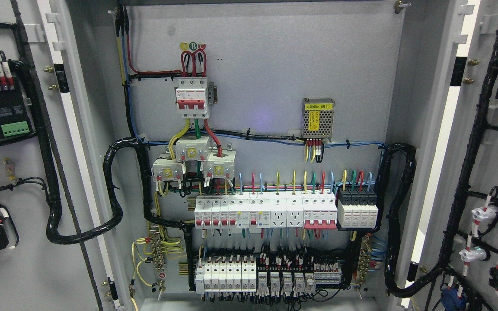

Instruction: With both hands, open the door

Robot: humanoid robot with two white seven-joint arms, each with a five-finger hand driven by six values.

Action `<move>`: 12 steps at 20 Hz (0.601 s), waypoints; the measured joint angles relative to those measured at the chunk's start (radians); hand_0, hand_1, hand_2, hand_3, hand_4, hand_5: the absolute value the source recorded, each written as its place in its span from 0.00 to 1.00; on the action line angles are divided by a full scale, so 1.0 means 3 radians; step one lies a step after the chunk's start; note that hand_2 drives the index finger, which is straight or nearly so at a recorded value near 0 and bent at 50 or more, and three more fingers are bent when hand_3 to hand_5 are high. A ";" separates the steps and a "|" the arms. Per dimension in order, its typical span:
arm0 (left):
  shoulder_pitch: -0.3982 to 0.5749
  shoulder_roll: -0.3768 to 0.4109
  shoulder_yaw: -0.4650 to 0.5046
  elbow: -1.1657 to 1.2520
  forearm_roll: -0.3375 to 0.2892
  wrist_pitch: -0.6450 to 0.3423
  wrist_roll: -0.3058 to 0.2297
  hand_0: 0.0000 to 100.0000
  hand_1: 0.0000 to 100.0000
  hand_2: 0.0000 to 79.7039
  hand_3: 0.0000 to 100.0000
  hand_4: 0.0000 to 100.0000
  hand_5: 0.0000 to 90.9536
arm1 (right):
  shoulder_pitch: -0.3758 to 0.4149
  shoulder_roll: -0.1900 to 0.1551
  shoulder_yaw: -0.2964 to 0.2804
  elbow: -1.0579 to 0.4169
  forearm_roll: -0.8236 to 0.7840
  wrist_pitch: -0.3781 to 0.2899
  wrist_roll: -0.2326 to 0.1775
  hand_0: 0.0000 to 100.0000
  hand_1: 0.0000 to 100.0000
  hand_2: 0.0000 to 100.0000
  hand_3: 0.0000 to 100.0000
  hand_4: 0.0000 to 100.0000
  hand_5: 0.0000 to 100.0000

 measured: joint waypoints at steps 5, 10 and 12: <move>-0.0018 -0.0031 0.0052 0.0138 -0.0009 0.0156 0.0001 0.00 0.00 0.00 0.00 0.03 0.00 | -0.0215 0.0129 -0.0039 0.0263 0.0354 0.0509 -0.0371 0.00 0.00 0.00 0.00 0.00 0.00; -0.0026 -0.0050 0.0087 0.0222 -0.0014 0.0196 0.0002 0.00 0.00 0.00 0.00 0.03 0.00 | -0.0390 0.0208 -0.0054 0.0430 0.0628 0.0821 -0.0568 0.00 0.00 0.00 0.00 0.00 0.00; -0.0028 -0.0055 0.0082 0.0238 -0.0016 0.0145 0.0002 0.00 0.00 0.00 0.00 0.03 0.00 | -0.0435 0.0232 -0.0059 0.0485 0.0754 0.0869 -0.0592 0.00 0.00 0.00 0.00 0.00 0.00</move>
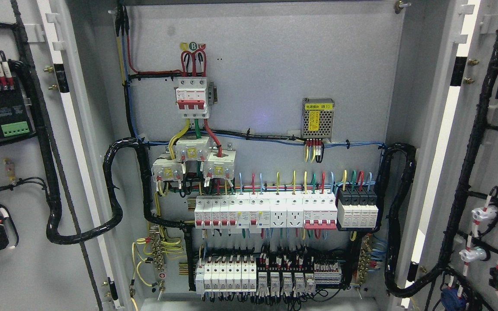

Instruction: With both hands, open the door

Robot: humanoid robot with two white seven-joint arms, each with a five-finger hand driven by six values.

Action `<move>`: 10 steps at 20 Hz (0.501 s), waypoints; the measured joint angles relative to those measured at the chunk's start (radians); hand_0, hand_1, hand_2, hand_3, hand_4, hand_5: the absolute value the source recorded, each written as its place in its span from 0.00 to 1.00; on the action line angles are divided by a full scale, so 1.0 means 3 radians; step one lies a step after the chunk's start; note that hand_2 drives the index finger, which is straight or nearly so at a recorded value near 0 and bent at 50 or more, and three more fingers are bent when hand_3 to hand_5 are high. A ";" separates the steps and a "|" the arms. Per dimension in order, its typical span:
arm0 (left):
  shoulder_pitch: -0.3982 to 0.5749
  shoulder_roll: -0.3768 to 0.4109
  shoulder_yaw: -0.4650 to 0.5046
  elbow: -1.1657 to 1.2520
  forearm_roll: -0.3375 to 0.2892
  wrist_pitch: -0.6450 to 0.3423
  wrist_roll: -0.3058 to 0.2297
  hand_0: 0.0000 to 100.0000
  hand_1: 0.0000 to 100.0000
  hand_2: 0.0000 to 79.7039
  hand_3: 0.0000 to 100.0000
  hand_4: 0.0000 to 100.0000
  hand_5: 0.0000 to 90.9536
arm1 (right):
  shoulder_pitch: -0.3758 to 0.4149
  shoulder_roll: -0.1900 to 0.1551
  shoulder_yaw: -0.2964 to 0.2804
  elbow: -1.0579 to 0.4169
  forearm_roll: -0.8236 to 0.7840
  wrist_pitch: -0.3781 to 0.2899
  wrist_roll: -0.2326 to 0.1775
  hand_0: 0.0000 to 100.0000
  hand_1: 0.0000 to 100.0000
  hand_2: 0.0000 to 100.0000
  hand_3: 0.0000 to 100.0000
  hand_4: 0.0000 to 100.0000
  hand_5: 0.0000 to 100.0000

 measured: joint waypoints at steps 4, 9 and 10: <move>0.0005 -0.0009 -0.0032 0.0023 -0.0002 -0.0214 0.0017 0.00 0.00 0.00 0.00 0.03 0.00 | -0.0050 0.0035 -0.0011 0.0083 0.0175 0.0054 -0.0021 0.00 0.00 0.00 0.00 0.00 0.00; 0.0027 -0.0015 -0.0073 0.0036 -0.0002 -0.0400 0.0120 0.00 0.00 0.00 0.00 0.03 0.00 | -0.0079 0.0064 -0.0015 0.0168 0.0280 0.0071 -0.0024 0.00 0.00 0.00 0.00 0.00 0.00; 0.0030 -0.0016 -0.0078 0.0037 -0.0002 -0.0450 0.0128 0.00 0.00 0.00 0.00 0.03 0.00 | -0.0082 0.0070 -0.0015 0.0183 0.0292 0.0072 -0.0024 0.00 0.00 0.00 0.00 0.00 0.00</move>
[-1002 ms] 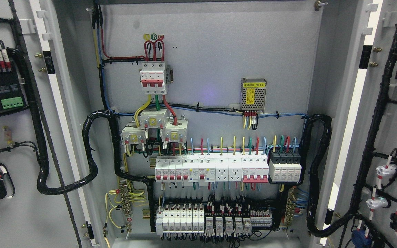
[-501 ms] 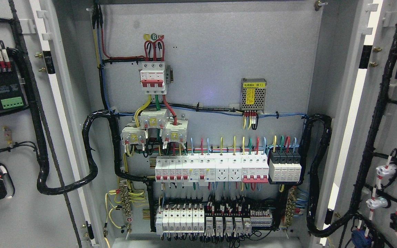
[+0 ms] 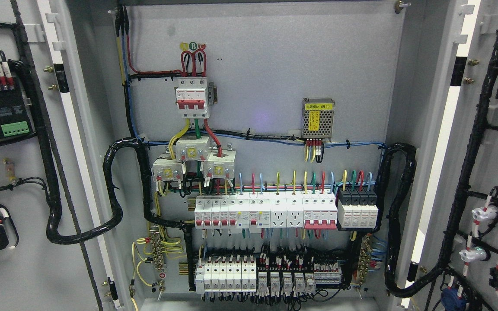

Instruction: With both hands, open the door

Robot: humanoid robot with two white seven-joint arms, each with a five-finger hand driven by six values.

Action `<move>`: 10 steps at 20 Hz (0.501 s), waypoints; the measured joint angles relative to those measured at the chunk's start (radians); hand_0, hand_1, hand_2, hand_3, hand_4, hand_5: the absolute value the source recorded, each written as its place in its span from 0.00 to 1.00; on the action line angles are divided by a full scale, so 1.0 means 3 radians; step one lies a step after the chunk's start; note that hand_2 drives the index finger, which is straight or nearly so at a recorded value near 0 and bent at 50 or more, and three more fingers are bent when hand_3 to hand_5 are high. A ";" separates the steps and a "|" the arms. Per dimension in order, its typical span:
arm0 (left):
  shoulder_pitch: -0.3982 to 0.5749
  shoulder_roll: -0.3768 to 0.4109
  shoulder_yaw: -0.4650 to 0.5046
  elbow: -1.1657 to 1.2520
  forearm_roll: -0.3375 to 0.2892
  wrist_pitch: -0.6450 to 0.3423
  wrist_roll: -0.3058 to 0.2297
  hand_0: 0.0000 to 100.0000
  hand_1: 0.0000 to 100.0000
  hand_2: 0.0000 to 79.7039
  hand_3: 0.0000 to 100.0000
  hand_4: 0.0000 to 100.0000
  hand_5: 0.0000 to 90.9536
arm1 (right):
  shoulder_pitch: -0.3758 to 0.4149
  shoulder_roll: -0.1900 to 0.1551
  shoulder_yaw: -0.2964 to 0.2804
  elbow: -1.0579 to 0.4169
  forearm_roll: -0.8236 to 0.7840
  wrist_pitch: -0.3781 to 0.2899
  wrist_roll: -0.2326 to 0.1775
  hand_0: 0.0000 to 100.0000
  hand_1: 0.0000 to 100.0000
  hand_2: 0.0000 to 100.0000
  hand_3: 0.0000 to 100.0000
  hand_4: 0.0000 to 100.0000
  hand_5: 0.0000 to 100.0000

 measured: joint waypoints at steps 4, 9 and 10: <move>0.0009 -0.0004 -0.0019 0.0006 0.0008 -0.0119 0.0017 0.00 0.00 0.00 0.00 0.03 0.00 | -0.0010 0.0015 0.0000 0.0046 0.0035 0.0002 0.0000 0.00 0.00 0.00 0.00 0.00 0.00; 0.0014 -0.0012 -0.0035 0.0016 0.0022 -0.0153 0.0003 0.00 0.00 0.00 0.00 0.03 0.00 | -0.0014 0.0026 -0.0005 0.0083 0.0106 0.0028 -0.0002 0.00 0.00 0.00 0.00 0.00 0.00; 0.0016 -0.0024 -0.0036 0.0019 0.0024 -0.0155 -0.0011 0.00 0.00 0.00 0.00 0.03 0.00 | -0.0014 0.0028 -0.0006 0.0089 0.0116 0.0030 -0.0004 0.00 0.00 0.00 0.00 0.00 0.00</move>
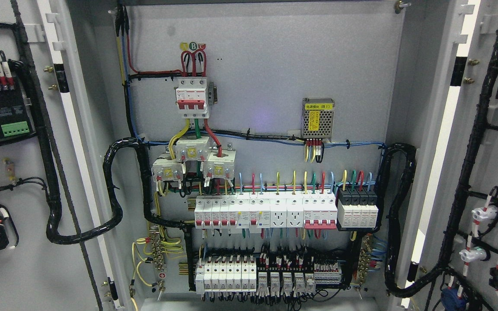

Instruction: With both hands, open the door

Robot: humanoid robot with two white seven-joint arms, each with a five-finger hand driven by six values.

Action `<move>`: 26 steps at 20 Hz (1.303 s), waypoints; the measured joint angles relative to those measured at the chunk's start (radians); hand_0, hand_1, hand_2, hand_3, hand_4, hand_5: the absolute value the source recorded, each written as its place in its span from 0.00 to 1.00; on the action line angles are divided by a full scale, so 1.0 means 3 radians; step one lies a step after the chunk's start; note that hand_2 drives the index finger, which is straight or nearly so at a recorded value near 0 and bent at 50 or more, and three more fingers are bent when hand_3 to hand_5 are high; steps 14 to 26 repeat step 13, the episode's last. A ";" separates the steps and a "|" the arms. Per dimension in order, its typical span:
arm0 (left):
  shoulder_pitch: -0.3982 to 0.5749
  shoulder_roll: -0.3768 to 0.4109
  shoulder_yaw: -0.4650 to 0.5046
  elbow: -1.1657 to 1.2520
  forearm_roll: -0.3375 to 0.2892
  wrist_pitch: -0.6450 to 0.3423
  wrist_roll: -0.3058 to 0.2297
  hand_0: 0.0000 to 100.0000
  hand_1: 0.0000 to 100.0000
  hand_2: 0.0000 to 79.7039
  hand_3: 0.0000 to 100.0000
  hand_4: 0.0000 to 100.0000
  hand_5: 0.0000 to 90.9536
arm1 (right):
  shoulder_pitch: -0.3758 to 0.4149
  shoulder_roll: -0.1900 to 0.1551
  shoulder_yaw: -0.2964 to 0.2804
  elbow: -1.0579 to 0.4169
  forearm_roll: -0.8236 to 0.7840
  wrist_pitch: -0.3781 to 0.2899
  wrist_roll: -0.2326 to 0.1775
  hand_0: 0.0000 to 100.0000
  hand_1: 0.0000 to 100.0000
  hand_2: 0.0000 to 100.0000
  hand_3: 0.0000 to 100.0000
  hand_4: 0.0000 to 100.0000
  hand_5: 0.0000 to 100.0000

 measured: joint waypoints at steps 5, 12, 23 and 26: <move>0.0004 -0.0039 -0.0007 0.0013 0.0008 -0.0002 -0.0010 0.00 0.00 0.00 0.00 0.03 0.00 | -0.0002 0.0007 -0.0010 0.0020 0.0030 0.0003 -0.0008 0.00 0.00 0.00 0.00 0.00 0.00; 0.0019 -0.0073 -0.0016 0.0021 0.0011 -0.0003 -0.0015 0.00 0.00 0.00 0.00 0.03 0.00 | -0.0006 0.0013 -0.0020 0.0033 0.0046 0.0003 0.0001 0.00 0.00 0.00 0.00 0.00 0.00; 0.0020 -0.0077 -0.0017 0.0022 0.0011 -0.0003 -0.0014 0.00 0.00 0.00 0.00 0.03 0.00 | -0.0006 0.0013 -0.0021 0.0033 0.0047 0.0003 0.0004 0.00 0.00 0.00 0.00 0.00 0.00; 0.0020 -0.0077 -0.0017 0.0022 0.0011 -0.0003 -0.0014 0.00 0.00 0.00 0.00 0.03 0.00 | -0.0006 0.0013 -0.0021 0.0033 0.0047 0.0003 0.0004 0.00 0.00 0.00 0.00 0.00 0.00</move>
